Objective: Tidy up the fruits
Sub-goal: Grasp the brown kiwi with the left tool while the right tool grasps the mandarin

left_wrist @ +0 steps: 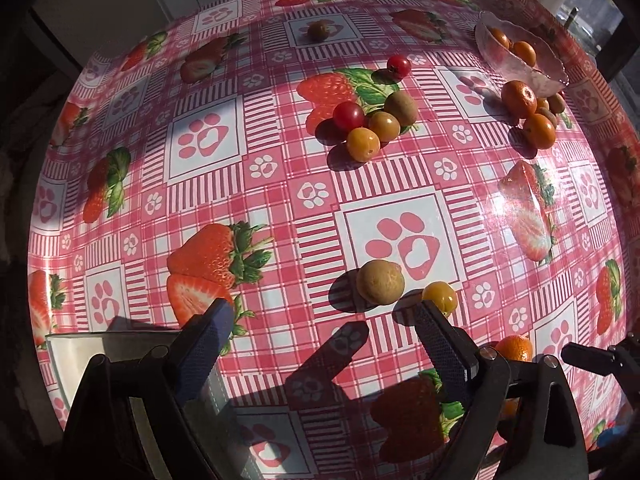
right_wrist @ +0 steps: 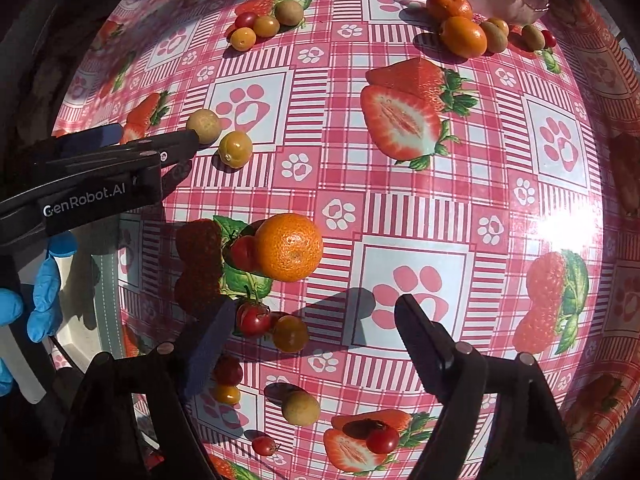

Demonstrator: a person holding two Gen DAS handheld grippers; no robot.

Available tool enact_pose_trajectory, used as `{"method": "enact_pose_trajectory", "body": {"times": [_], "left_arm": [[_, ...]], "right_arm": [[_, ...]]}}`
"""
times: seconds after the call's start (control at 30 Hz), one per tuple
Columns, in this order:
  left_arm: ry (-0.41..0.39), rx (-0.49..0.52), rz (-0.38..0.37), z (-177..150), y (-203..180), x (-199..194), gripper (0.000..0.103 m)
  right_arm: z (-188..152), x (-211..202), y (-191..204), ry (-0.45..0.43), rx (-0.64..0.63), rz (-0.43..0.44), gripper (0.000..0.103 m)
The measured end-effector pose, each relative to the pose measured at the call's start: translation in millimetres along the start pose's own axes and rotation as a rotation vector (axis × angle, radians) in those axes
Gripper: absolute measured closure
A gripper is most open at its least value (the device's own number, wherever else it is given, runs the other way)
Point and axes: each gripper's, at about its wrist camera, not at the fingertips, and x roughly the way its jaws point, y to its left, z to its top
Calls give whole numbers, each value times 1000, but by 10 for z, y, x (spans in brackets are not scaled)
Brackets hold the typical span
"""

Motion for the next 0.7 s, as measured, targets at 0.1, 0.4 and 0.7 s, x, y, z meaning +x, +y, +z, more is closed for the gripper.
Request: {"method": "enact_pose_trajectory", "body": {"times": [0.1, 0.4, 0.7], "left_arm": [[12, 10, -1, 51, -27, 112, 15], [17, 3, -46, 120, -97, 214, 40], [8, 10, -115, 171, -221, 95, 73]], "right_arm": [[61, 63, -6, -1, -10, 17, 24], [244, 106, 66, -17, -17, 104, 57], [164, 4, -34, -30, 39, 120, 63]]}}
